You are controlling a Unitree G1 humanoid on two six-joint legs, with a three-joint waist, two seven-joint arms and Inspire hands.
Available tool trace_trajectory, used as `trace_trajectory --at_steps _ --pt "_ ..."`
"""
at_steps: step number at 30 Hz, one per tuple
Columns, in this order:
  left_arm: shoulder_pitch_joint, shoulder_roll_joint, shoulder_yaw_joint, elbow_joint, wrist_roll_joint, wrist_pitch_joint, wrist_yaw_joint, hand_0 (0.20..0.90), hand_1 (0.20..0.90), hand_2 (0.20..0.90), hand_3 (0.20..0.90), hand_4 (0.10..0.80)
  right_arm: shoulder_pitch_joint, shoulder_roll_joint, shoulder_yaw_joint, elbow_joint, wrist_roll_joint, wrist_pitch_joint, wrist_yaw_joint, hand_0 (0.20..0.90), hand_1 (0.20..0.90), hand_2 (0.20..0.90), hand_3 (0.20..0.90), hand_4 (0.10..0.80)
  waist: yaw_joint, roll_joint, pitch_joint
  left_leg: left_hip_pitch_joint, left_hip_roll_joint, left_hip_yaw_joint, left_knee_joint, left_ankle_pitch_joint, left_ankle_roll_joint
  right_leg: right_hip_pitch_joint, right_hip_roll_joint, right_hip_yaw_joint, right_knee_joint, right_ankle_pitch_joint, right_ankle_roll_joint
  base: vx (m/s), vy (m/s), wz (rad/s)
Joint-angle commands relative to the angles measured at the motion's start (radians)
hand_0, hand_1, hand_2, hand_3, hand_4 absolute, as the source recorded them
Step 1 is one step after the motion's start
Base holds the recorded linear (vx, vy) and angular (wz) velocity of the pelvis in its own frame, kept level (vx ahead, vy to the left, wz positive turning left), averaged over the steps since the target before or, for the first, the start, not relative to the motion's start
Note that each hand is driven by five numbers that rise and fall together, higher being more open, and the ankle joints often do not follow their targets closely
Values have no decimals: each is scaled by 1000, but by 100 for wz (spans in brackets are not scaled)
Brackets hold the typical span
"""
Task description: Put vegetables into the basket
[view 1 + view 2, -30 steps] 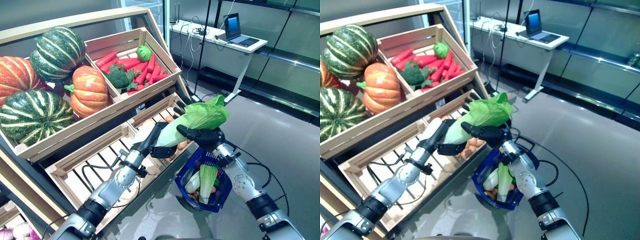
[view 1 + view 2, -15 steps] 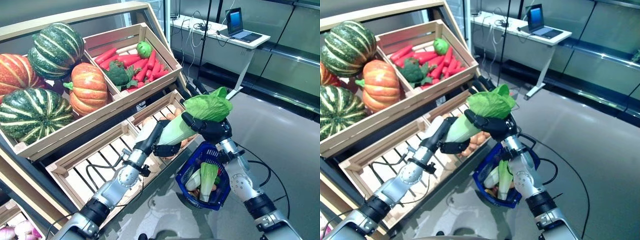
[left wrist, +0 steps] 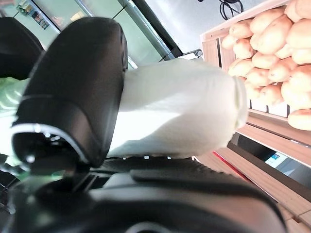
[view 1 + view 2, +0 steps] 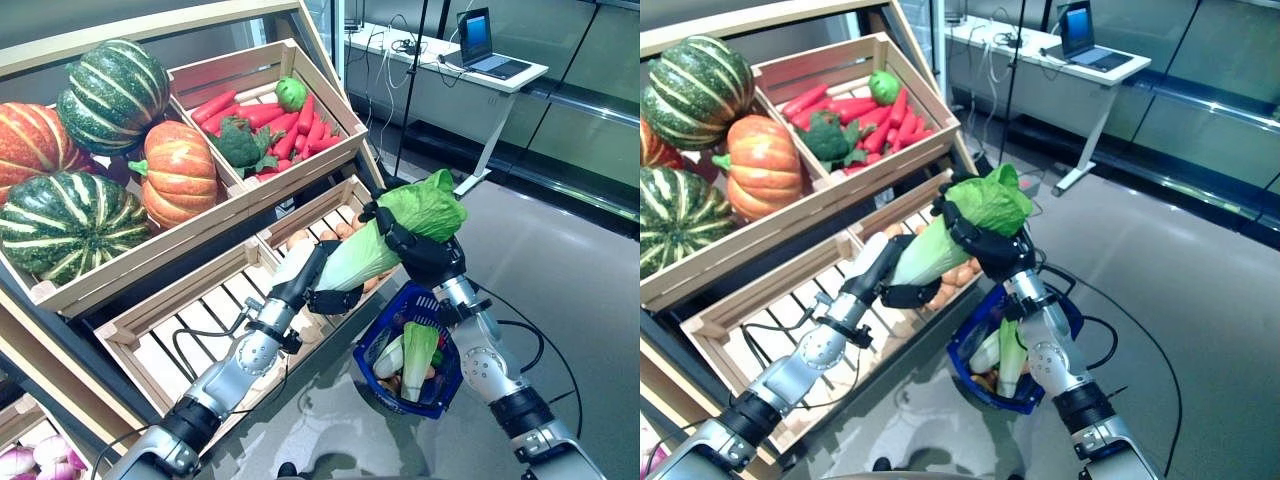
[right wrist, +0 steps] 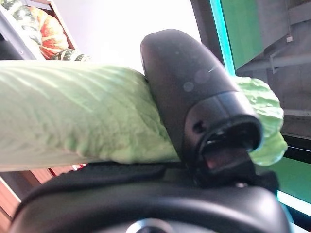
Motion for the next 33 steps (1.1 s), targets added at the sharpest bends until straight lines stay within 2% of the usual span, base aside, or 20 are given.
trace_trajectory --at_steps 1,13,14,15,16,23,33 --pt "-69 50 -131 -12 99 -92 -34 300 300 300 300 400 -305 86 -111 -161 119 -105 18 300 300 300 300 400 -11 -37 -60 -8 -18 7 2 -76 23 3 -33 50 4 -14 7 0 0 0" --pt "-60 57 -121 -20 94 -77 -31 300 300 300 300 400 -303 69 -120 -159 84 -93 -14 300 300 300 300 400 -15 -35 -62 -7 -17 9 2 -78 22 4 -32 52 3 -14 7 0 0 0" --pt "-56 58 -116 -19 91 -74 -28 324 324 324 324 416 -302 64 -124 -160 79 -92 -15 300 300 300 300 400 -15 -35 -62 -8 -17 10 2 -77 21 3 -31 52 3 -14 7 0 0 0" --pt "-54 59 -114 -18 88 -72 -26 458 458 458 458 505 -302 61 -127 -159 73 -93 -15 300 300 300 300 400 -16 -36 -62 -8 -16 11 2 -77 21 3 -31 52 3 -14 7 0 0 0" --pt "-45 62 -102 -12 71 -69 -34 900 900 900 900 800 -300 50 -134 -159 65 -95 -19 300 300 300 300 400 -16 -36 -62 -8 -16 12 2 -77 21 3 -31 52 4 -14 6 0 0 0" --pt "5 71 -67 3 39 -65 -73 900 900 900 900 800 -286 14 -177 -158 45 -85 -48 300 300 300 300 400 -20 -35 -65 -5 -13 17 2 -78 20 2 -28 56 5 -15 6 0 0 0" --pt "49 70 -13 66 -33 -20 -147 900 900 900 900 800 -232 -20 -225 -132 -3 -86 -89 300 300 300 300 400 -34 -29 -58 -5 -8 33 2 -74 19 -4 -20 65 4 -13 5 0 0 0"
